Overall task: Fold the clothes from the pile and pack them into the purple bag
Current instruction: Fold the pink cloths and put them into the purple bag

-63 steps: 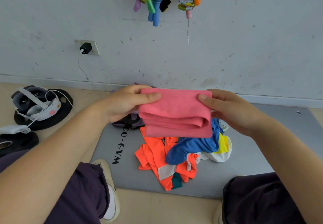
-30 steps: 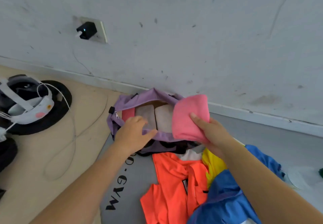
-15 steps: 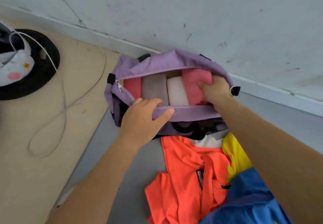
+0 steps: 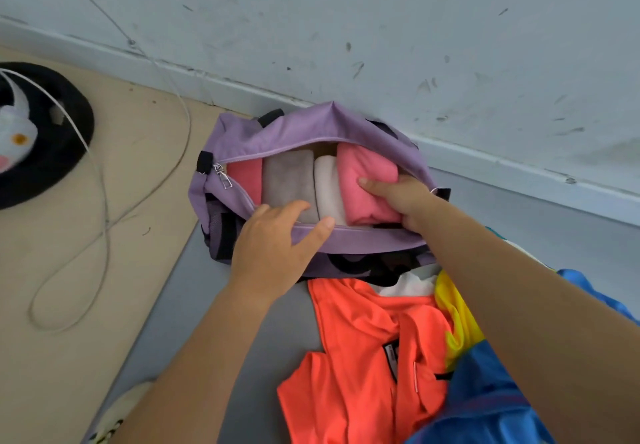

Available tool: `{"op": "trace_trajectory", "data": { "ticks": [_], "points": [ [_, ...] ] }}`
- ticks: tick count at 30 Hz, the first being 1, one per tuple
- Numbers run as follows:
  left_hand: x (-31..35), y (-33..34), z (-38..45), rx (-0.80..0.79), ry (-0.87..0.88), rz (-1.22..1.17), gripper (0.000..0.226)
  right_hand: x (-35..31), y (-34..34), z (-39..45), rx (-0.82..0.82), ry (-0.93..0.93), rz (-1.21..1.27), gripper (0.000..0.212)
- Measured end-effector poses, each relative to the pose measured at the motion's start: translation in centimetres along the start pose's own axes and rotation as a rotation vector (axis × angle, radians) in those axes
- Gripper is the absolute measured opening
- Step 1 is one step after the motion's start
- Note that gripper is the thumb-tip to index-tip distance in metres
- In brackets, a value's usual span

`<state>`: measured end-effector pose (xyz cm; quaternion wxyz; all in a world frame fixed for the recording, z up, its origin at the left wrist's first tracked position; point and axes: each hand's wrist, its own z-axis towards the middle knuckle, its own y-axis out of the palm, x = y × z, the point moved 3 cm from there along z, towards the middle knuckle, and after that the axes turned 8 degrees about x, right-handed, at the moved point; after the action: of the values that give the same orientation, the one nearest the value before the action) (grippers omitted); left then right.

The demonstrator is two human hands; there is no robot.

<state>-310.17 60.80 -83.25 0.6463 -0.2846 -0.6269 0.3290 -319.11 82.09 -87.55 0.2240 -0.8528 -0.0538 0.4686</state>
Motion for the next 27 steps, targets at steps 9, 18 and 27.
{"op": "trace_trajectory", "data": {
  "ticks": [9, 18, 27],
  "points": [
    [0.0, 0.1, 0.4, 0.025, 0.035, -0.009, 0.074, -0.4, -2.2, -0.3, 0.277, -0.268, -0.732, 0.063],
    [0.1, 0.8, 0.1, -0.006, 0.070, 0.027, 0.076, 0.0, -2.6, -3.3, 0.112, -0.348, -0.890, 0.064],
    [0.6, 0.2, -0.2, -0.006, 0.072, 0.044, 0.070, -0.1, -2.4, -5.0, -0.016, -0.486, -0.758, 0.066]
  ]
}}
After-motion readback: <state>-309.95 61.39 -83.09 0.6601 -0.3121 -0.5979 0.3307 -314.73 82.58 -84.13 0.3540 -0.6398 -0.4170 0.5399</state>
